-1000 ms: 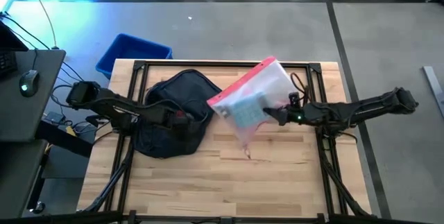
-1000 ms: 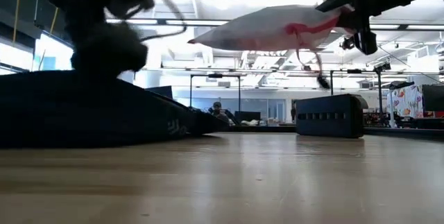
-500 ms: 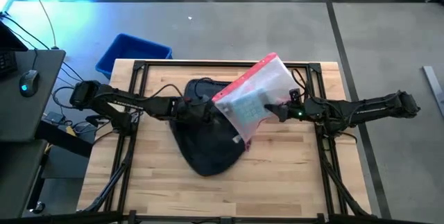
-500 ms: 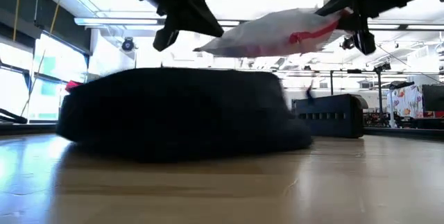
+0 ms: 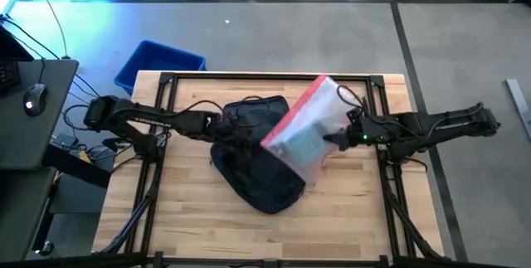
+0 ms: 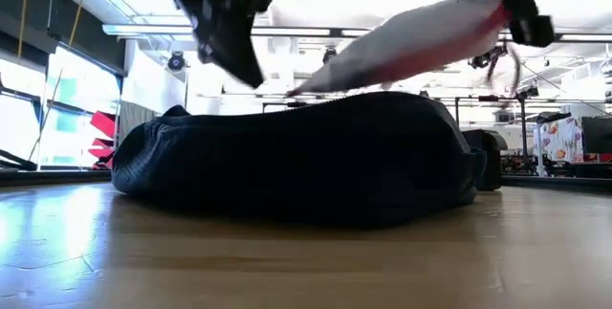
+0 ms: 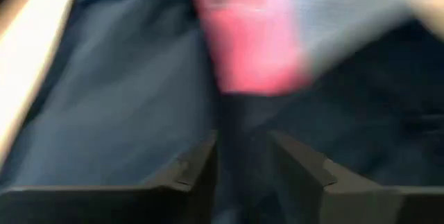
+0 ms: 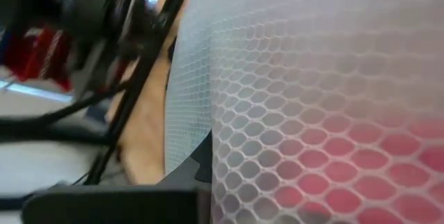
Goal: Unpack backpack
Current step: Put the transparent pink zip bag into the blue backpack
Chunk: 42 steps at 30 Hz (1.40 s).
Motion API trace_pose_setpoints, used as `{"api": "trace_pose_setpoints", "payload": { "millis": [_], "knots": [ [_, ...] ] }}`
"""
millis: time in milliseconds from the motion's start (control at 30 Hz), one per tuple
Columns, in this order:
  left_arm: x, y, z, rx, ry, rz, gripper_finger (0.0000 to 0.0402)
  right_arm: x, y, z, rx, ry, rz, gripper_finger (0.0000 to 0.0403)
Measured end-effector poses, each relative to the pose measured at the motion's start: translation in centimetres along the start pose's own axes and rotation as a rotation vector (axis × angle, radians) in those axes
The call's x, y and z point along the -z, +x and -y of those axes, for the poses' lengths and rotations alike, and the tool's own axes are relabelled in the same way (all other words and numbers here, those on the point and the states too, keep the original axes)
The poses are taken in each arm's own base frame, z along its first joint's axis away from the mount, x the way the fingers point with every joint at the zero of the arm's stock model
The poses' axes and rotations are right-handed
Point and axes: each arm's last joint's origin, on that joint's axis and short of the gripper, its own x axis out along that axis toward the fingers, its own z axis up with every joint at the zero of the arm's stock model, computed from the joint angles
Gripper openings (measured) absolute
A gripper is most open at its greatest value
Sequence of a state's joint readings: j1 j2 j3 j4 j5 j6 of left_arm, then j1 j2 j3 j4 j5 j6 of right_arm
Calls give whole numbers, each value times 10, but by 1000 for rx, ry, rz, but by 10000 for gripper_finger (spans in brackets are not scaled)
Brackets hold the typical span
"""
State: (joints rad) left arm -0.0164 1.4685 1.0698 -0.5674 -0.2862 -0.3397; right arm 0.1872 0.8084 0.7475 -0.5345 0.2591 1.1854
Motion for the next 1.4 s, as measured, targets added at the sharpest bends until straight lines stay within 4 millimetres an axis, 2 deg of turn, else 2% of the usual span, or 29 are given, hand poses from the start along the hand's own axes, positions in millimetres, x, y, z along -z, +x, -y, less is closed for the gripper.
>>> {"api": "trace_pose_setpoints", "payload": {
  "millis": [167, 400, 567, 833, 967, 1200, 1400],
  "knots": [
    [-1, 8, -37, -157, -143, -66, 175, 22, 14, -15, -47, 66, -111, 47],
    [-6, 33, -95, -139, -207, -148, 196, 47, 51, -22, 53, 104, -149, 47],
    [1, 52, -136, -97, -228, -247, 203, 50, 62, -37, 55, 91, -146, 47],
    [18, 61, -194, 72, -413, -323, 227, 49, 64, -46, 56, 115, -99, 47],
    [29, 72, -204, 107, -428, -400, 230, 46, 65, -45, 66, 154, -76, 47],
    [45, 95, -204, 136, -464, -535, 230, 49, 64, -45, 82, 258, -44, 47],
    [48, 94, -203, 124, -468, -575, 230, 56, 60, -42, 123, 311, -25, 47]
  ]
}}
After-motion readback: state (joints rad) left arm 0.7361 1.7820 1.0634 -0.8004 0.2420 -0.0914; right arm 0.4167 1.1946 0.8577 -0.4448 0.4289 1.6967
